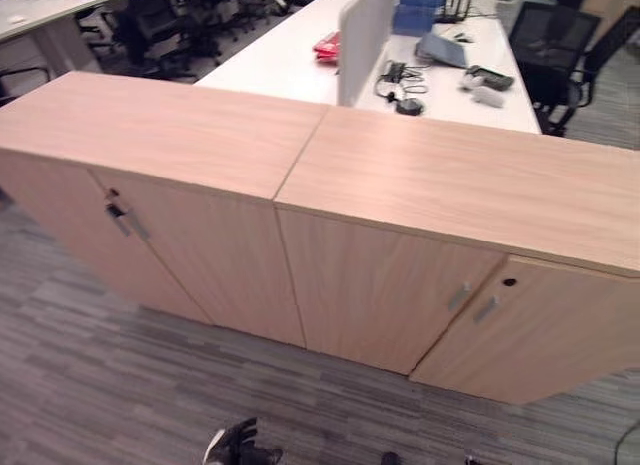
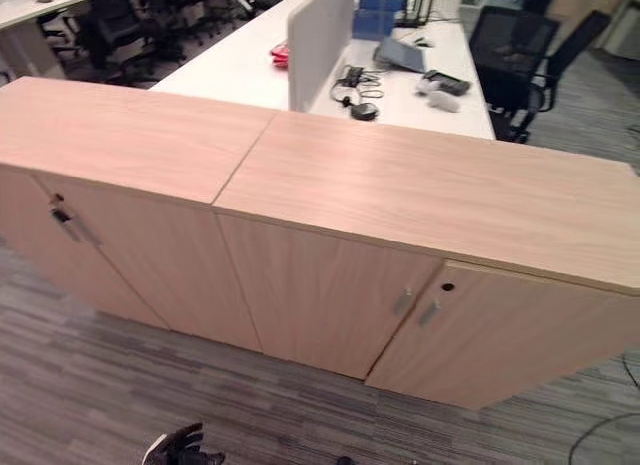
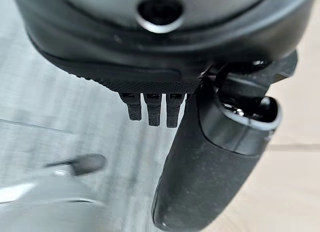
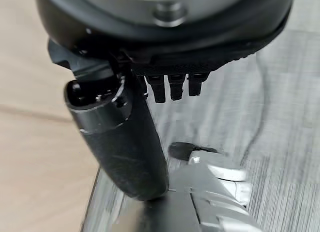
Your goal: Put the empty folder in the office cabinet
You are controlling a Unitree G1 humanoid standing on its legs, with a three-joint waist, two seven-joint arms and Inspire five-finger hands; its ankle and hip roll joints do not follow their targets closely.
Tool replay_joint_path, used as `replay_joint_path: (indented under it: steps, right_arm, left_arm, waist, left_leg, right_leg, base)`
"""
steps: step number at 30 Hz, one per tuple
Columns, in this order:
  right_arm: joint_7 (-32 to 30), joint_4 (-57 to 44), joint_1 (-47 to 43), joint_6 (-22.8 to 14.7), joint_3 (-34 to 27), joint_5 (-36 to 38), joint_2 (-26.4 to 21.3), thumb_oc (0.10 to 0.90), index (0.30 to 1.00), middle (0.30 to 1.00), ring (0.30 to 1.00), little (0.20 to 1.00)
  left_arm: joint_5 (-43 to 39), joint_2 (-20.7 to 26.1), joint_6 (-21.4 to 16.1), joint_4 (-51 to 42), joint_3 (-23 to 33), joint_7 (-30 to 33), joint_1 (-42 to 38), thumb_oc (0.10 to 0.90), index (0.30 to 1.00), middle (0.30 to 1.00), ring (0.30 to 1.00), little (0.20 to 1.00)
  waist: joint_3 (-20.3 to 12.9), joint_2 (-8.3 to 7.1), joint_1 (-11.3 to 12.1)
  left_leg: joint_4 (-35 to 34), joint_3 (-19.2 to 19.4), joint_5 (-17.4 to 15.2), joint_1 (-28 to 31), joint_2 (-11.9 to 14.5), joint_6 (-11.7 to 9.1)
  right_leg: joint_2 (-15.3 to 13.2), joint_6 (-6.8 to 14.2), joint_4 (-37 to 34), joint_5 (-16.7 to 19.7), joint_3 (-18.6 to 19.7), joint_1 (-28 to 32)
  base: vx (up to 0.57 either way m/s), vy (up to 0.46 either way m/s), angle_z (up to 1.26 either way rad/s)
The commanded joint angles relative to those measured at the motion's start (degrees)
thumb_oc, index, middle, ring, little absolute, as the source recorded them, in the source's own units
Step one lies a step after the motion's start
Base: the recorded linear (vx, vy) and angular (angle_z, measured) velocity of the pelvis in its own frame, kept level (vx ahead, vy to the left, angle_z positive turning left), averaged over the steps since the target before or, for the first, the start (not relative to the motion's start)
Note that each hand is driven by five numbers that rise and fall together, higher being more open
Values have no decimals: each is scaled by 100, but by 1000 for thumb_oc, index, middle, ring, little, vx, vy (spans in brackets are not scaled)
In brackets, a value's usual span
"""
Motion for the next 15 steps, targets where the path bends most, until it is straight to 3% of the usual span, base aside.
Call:
replay_joint_path:
  steps: [1, 9, 15]
  right_arm:
    - [-152, 186, -397, -48, 2, 201, -112, 800, 900, 900, 900, 900]
    - [-146, 263, -571, 13, 38, -97, -290, 800, 900, 900, 900, 900]
    - [-106, 174, -653, -16, 80, -42, -273, 800, 900, 900, 900, 900]
  left_arm:
    - [132, -18, -195, 150, -152, -4, -182, 800, 900, 900, 900, 900]
    - [557, -43, -227, 42, -472, -79, -190, 800, 900, 900, 900, 900]
    - [761, -65, -209, 150, -552, -80, -204, 800, 900, 900, 900, 900]
  waist:
    - [-145, 173, 85]
    - [-178, 321, -114]
    - [-207, 388, -183]
  left_leg:
    - [-35, -45, -71, -74, 48, -179]
    - [-35, 418, -94, 78, 201, -285]
    - [-35, 507, -90, 147, 267, -337]
  right_leg:
    - [-524, 578, 324, -432, 59, 265]
    - [-520, 617, 145, -320, 241, 228]
    - [-498, 593, 140, -364, 235, 267]
  base:
    - [27, -51, -41]
    - [49, -59, -26]
    - [59, -28, -14]
